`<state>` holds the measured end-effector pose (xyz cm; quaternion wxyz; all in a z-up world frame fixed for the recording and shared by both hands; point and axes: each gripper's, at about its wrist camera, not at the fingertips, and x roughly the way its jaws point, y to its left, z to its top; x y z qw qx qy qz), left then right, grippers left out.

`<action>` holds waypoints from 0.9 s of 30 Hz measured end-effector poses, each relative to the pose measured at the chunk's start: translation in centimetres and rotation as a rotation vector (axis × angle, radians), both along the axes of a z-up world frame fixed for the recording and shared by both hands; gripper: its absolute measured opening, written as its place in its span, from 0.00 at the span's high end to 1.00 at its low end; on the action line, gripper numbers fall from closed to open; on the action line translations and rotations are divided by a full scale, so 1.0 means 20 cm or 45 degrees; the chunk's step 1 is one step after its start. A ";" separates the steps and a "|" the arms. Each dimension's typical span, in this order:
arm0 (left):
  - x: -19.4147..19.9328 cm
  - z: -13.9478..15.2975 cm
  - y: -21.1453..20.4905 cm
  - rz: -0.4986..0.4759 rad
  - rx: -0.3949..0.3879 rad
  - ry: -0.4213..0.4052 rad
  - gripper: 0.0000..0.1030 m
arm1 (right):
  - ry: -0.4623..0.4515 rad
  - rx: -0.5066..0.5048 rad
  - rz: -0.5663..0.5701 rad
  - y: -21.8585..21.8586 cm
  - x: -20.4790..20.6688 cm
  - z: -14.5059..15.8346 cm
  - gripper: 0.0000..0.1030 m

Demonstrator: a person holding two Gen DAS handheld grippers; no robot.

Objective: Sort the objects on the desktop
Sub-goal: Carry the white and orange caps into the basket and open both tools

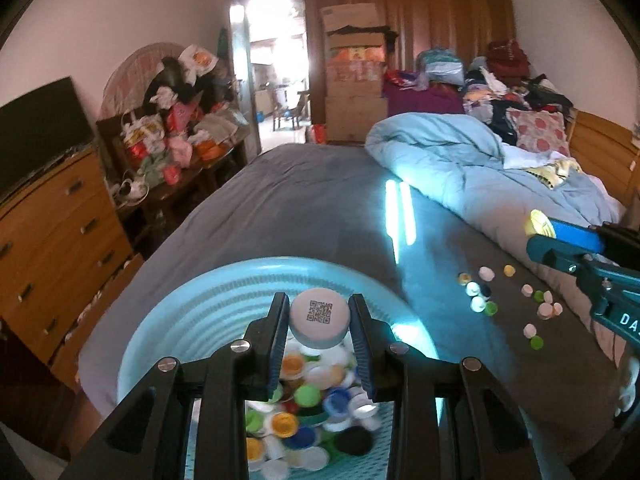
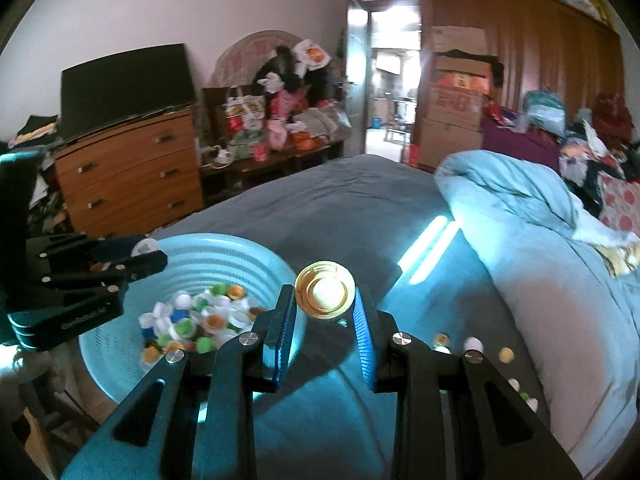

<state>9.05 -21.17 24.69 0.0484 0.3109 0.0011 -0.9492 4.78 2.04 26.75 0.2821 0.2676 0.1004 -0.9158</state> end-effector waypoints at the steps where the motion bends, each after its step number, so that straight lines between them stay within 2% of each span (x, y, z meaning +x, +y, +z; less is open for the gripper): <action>1: 0.00 0.00 -0.02 0.007 0.005 -0.009 0.68 | -0.003 0.008 0.018 -0.04 0.00 0.00 0.75; 11: -0.05 -0.07 -0.30 -0.007 0.025 -0.172 0.68 | -0.124 0.033 0.144 -0.31 -0.07 -0.01 0.75; 19: -0.18 -0.19 -0.36 -0.096 -0.005 -0.358 0.68 | -0.343 0.071 0.220 -0.44 -0.18 -0.09 0.75; 27: -0.20 -0.23 -0.40 -0.088 0.006 -0.378 0.68 | -0.393 0.090 0.241 -0.48 -0.18 -0.16 0.75</action>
